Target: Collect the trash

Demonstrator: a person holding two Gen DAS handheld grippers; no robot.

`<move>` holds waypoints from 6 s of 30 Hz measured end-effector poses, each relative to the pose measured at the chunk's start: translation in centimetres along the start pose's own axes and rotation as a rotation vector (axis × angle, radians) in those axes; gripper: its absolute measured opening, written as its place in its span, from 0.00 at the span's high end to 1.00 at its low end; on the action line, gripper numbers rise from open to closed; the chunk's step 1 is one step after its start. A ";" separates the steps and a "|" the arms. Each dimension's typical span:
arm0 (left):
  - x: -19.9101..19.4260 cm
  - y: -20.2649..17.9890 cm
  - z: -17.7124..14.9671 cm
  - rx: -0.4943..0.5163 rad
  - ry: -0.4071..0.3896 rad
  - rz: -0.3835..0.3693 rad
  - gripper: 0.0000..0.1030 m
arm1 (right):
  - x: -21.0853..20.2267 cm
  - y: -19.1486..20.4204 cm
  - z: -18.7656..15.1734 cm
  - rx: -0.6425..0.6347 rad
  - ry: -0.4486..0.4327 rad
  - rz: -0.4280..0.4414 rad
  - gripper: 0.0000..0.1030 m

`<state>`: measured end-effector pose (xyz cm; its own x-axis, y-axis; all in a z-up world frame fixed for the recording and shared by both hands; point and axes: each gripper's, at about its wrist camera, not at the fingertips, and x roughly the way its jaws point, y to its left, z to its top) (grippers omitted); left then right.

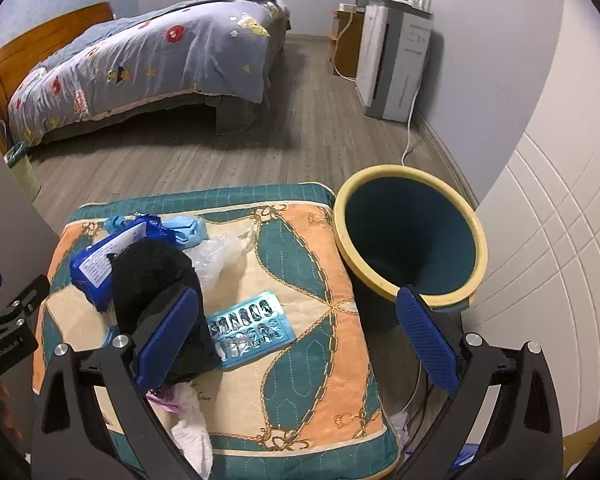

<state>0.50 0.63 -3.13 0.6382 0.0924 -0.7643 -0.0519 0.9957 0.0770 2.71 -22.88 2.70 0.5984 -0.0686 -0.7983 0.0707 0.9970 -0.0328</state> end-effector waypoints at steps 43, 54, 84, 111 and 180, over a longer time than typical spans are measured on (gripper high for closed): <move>-0.3 -0.7 1.0 0.077 -0.024 -0.017 0.05 | 1.5 2.0 -0.6 -0.063 0.030 -0.019 0.06; 0.9 1.8 2.4 0.040 0.042 -0.095 0.05 | 1.8 2.6 0.0 -0.023 0.041 0.062 0.05; 9.2 1.5 4.5 0.175 0.138 -0.188 0.05 | 5.3 7.5 1.6 -0.110 0.181 0.362 0.94; 10.3 -4.0 4.0 0.418 0.180 -0.168 0.28 | 2.5 0.6 5.6 -0.046 0.067 0.411 0.96; 6.1 -25.3 9.3 0.542 -0.032 -0.389 0.07 | 9.9 -20.5 6.3 0.326 0.023 0.029 0.06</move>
<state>12.84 -24.04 -3.81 0.5552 -0.2811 -0.7827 0.5748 0.8099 0.1169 12.21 -44.21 -0.76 0.5863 -0.0355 -0.8093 0.3079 0.9338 0.1820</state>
